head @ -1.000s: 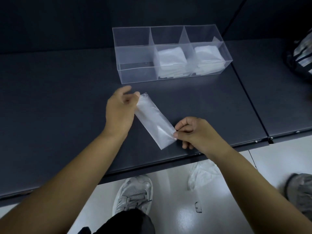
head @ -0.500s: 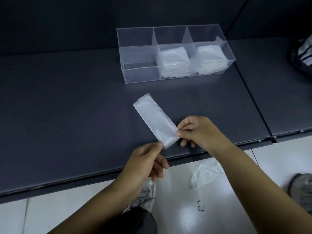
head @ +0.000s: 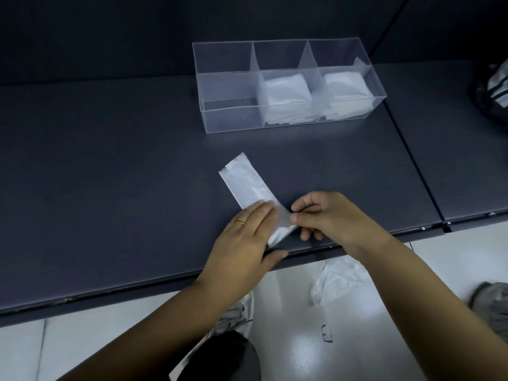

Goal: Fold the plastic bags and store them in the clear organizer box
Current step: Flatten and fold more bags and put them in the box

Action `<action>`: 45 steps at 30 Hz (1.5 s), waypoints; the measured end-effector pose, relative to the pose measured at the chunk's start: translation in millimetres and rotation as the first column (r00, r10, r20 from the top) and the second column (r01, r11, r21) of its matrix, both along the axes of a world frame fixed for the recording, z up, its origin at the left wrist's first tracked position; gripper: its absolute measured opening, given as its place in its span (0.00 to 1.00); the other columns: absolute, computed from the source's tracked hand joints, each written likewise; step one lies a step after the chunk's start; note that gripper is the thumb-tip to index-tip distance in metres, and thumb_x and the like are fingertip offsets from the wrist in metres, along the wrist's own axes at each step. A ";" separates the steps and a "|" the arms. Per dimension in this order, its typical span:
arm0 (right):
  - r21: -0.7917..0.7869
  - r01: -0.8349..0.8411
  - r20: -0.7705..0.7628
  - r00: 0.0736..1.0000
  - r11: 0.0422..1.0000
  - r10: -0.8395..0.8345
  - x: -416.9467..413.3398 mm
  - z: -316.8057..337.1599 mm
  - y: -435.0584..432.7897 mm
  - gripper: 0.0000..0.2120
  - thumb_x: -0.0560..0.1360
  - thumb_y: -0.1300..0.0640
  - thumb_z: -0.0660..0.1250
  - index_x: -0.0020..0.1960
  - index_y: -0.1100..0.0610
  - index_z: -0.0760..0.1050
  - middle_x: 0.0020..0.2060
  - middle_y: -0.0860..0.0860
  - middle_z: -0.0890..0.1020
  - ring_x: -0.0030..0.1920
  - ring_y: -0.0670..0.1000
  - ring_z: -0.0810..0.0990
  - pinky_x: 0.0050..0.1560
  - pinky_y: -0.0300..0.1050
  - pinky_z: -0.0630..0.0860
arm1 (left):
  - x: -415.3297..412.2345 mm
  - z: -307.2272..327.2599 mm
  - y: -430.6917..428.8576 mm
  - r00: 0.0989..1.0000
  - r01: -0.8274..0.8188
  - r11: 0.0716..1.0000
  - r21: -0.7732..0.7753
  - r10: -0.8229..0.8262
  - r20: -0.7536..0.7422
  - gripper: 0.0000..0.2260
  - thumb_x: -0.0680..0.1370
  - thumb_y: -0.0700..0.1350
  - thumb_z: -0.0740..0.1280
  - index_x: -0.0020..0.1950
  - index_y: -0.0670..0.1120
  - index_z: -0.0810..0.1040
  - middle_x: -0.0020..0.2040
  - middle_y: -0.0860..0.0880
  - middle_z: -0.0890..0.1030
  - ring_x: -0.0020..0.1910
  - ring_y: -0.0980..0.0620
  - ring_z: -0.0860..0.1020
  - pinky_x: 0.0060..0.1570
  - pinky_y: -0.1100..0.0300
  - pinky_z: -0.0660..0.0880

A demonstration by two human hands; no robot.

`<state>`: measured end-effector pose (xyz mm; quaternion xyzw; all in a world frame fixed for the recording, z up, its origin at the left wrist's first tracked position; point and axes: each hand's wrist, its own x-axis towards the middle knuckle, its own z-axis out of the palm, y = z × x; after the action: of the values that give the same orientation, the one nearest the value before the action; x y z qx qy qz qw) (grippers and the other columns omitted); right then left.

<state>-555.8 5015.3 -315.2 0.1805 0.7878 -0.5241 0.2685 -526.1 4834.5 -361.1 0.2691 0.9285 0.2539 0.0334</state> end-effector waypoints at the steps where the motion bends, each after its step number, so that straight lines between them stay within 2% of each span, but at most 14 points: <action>1: -0.033 0.012 0.012 1.000 0.999 -0.011 2.6 1.9 0.7 0.06 0.74 0.61 0.71 0.50 0.58 0.77 0.27 0.47 0.81 0.27 0.43 0.78 0.28 0.34 0.72 | 0.6 -2.0 -1.4 0.997 -0.014 1.000 0.023 0.016 -0.072 0.28 0.68 0.46 0.78 0.64 0.38 0.76 0.63 0.43 0.78 0.64 0.46 0.76 0.66 0.53 0.66; 5: -0.038 -0.023 -0.071 0.997 0.999 0.020 9.5 13.2 5.9 0.12 0.73 0.60 0.72 0.54 0.52 0.77 0.38 0.46 0.84 0.32 0.43 0.79 0.32 0.31 0.73 | -2.5 -0.5 -5.0 0.980 -0.021 0.987 0.160 0.052 -0.192 0.17 0.69 0.33 0.71 0.57 0.40 0.82 0.57 0.45 0.82 0.57 0.48 0.81 0.60 0.56 0.73; 9: 0.006 -0.326 -0.297 0.902 0.945 0.313 0.2 21.1 9.1 0.31 0.68 0.65 0.75 0.64 0.42 0.73 0.57 0.36 0.75 0.45 0.43 0.76 0.47 0.33 0.75 | -12.1 18.5 -13.9 0.983 -0.132 0.946 0.295 0.085 0.165 0.15 0.80 0.52 0.58 0.62 0.54 0.79 0.44 0.54 0.83 0.43 0.55 0.80 0.43 0.58 0.76; 12: 0.034 -0.392 -0.250 0.887 0.919 0.387 -14.4 6.8 -2.9 0.26 0.70 0.66 0.74 0.63 0.46 0.75 0.42 0.43 0.78 0.40 0.43 0.75 0.47 0.36 0.73 | -26.5 16.1 -21.1 0.931 -0.252 0.910 0.329 0.136 0.337 0.12 0.81 0.56 0.58 0.57 0.58 0.78 0.30 0.50 0.73 0.31 0.54 0.71 0.34 0.56 0.71; 16: 0.025 -0.233 -0.296 0.927 0.972 0.230 -31.0 -9.8 -20.0 0.05 0.72 0.63 0.72 0.48 0.58 0.81 0.40 0.50 0.84 0.39 0.45 0.79 0.46 0.37 0.76 | -46.1 15.0 -24.3 0.797 -0.458 0.782 0.422 0.152 0.585 0.11 0.81 0.49 0.61 0.50 0.49 0.82 0.46 0.39 0.82 0.44 0.45 0.81 0.49 0.54 0.78; 21: 0.075 -0.073 -0.261 0.961 0.994 0.090 -46.7 -21.2 -31.2 0.03 0.73 0.61 0.72 0.40 0.58 0.81 0.30 0.49 0.81 0.24 0.39 0.72 0.30 0.32 0.71 | -67.7 21.4 -21.9 0.451 -0.812 0.470 0.348 0.126 0.884 0.10 0.82 0.46 0.60 0.48 0.46 0.79 0.40 0.46 0.85 0.39 0.51 0.84 0.34 0.63 0.79; 24: 0.158 -0.009 -0.258 0.965 0.987 0.050 -52.6 -24.9 -38.2 0.04 0.72 0.59 0.73 0.38 0.56 0.82 0.29 0.47 0.80 0.25 0.40 0.73 0.32 0.34 0.70 | -68.0 20.3 -25.8 0.562 -0.804 0.458 0.378 0.378 0.736 0.08 0.82 0.44 0.60 0.52 0.44 0.78 0.37 0.47 0.83 0.33 0.50 0.83 0.32 0.60 0.79; 26: 0.212 0.002 -0.270 0.961 0.977 0.056 -54.6 -25.7 -42.3 0.04 0.71 0.59 0.73 0.38 0.55 0.82 0.31 0.48 0.81 0.31 0.43 0.77 0.36 0.39 0.73 | -60.1 16.5 -30.1 0.769 -0.638 0.668 0.384 0.578 0.272 0.07 0.80 0.45 0.62 0.54 0.47 0.77 0.41 0.51 0.80 0.35 0.52 0.80 0.37 0.59 0.76; 28: 0.254 0.007 -0.279 0.958 0.967 0.066 -54.8 -25.6 -45.9 0.04 0.71 0.58 0.74 0.38 0.56 0.82 0.33 0.49 0.83 0.36 0.48 0.80 0.41 0.43 0.76 | -53.5 10.9 -27.4 0.879 -0.421 0.875 0.238 0.459 -0.130 0.10 0.78 0.46 0.63 0.57 0.46 0.78 0.49 0.49 0.78 0.46 0.48 0.77 0.46 0.58 0.71; 29: 0.267 0.012 -0.280 0.958 0.964 0.066 -54.8 -25.3 -47.4 0.04 0.71 0.57 0.74 0.38 0.56 0.82 0.34 0.49 0.83 0.37 0.48 0.81 0.42 0.43 0.77 | -52.9 4.9 -24.4 0.919 -0.321 0.937 0.136 0.343 -0.196 0.13 0.77 0.46 0.64 0.60 0.45 0.78 0.56 0.46 0.78 0.54 0.45 0.76 0.54 0.55 0.69; 31: 0.296 0.024 -0.273 0.960 0.955 0.060 -55.1 -24.8 -49.8 0.04 0.71 0.56 0.74 0.40 0.56 0.83 0.34 0.49 0.83 0.39 0.48 0.82 0.43 0.45 0.79 | -52.5 -5.0 -19.8 0.973 -0.199 0.977 -0.075 0.188 -0.133 0.20 0.79 0.50 0.63 0.71 0.45 0.71 0.72 0.46 0.69 0.72 0.43 0.64 0.70 0.48 0.56; 34: 0.330 0.058 -0.275 0.961 0.942 0.037 -52.8 -25.1 -54.4 0.05 0.71 0.57 0.72 0.41 0.58 0.82 0.36 0.52 0.84 0.40 0.51 0.82 0.45 0.51 0.80 | -54.7 -17.6 -24.0 0.978 -0.206 0.940 -0.271 0.203 -0.037 0.28 0.80 0.60 0.46 0.79 0.51 0.50 0.79 0.53 0.50 0.78 0.50 0.45 0.73 0.47 0.37; 40: 0.537 0.154 -0.487 0.859 0.829 0.157 -20.0 -42.2 -60.4 0.10 0.69 0.49 0.75 0.44 0.53 0.78 0.45 0.47 0.73 0.48 0.49 0.72 0.51 0.41 0.67 | -55.3 -22.3 -26.5 0.973 -0.226 0.902 -0.369 0.229 -0.037 0.35 0.75 0.67 0.37 0.78 0.51 0.38 0.79 0.53 0.41 0.77 0.50 0.38 0.70 0.46 0.29; 45: 0.580 0.232 -0.508 0.852 0.781 0.124 -14.4 -47.2 -58.1 0.06 0.74 0.50 0.71 0.45 0.52 0.78 0.47 0.48 0.74 0.50 0.50 0.72 0.51 0.40 0.59 | -55.2 -22.9 -25.8 0.967 -0.242 0.887 -0.393 0.254 -0.023 0.37 0.74 0.68 0.34 0.77 0.49 0.35 0.78 0.52 0.37 0.76 0.50 0.34 0.70 0.44 0.29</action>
<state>-570.2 4957.2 -362.3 0.1337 0.9523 -0.2707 -0.0452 -581.4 4808.6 -384.0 0.1323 0.9865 0.0690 0.0674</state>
